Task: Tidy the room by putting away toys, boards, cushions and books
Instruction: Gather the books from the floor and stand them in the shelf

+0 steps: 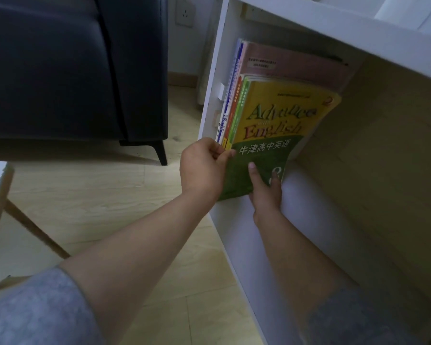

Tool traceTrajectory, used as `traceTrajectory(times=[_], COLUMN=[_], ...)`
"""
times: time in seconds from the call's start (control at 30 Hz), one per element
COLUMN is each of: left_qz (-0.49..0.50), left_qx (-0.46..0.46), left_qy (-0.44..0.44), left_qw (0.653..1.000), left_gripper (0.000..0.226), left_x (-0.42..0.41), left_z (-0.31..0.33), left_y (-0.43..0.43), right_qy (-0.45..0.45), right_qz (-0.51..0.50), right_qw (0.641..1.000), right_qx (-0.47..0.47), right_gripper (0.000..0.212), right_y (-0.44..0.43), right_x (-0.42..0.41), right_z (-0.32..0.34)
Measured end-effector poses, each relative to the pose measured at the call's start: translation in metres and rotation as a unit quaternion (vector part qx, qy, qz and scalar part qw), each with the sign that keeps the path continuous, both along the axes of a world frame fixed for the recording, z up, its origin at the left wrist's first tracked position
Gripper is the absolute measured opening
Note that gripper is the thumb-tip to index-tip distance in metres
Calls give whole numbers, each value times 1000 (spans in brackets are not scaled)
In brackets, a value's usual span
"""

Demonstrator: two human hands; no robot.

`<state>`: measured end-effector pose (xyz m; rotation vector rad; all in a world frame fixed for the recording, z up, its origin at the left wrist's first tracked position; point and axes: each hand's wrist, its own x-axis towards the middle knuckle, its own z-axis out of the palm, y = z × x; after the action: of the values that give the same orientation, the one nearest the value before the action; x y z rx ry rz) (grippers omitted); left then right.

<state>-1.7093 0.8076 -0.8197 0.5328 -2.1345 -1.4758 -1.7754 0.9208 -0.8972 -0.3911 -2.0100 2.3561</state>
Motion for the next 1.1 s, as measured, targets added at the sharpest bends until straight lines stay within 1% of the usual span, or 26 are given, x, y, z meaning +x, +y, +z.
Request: traceTrajectory(times=[0.1,0.3,0.43,0.57,0.63,0.7,0.77,0.83,0.9,0.97,1.03,1.1], left_qz=[-8,1,7,-2,-2,5,14,2,-14,-24,-21,-14], left_qx=[14,-3,-19,-39,-51,-59,-61,-59,-52,-45,-26,-4], left_qy=[2,2,-2,-3,-12,-34,-55,-62,-61,-70,-77,-79], left_qw=[1000,1000,1000,999,999,998,997,996,997,996,996,997], left_gripper=[14,13,12,8,9,10,13,14,13,14,19,25], left_x=[1,9,16,29,40,55,81,113,156,204,251,288], left_z=[-1,-2,1,8,13,18,20,23,25,28,31,36], left_y=[1,-2,-3,1,1,-2,-8,-11,-12,-10,-12,-13], right_qy=[-4,-10,-1,36,55,57,53,48,49,54,56,53], right_qz=[-3,-11,-26,-83,-85,-74,-52,-24,29,103,167,202], right_qw=[1000,1000,999,986,985,989,992,993,991,985,977,971], right_qx=[1,7,45,138,143,118,100,103,118,124,122,120], right_gripper=[81,72,63,50,46,43,39,34,31,26,23,22], right_y=[0,1,1,-5,-12,-18,-21,-19,-16,-12,-12,-13], right_x=[2,10,20,42,62,86,117,149,184,214,236,250], right_z=[3,13,18,23,27,30,35,38,40,44,50,57])
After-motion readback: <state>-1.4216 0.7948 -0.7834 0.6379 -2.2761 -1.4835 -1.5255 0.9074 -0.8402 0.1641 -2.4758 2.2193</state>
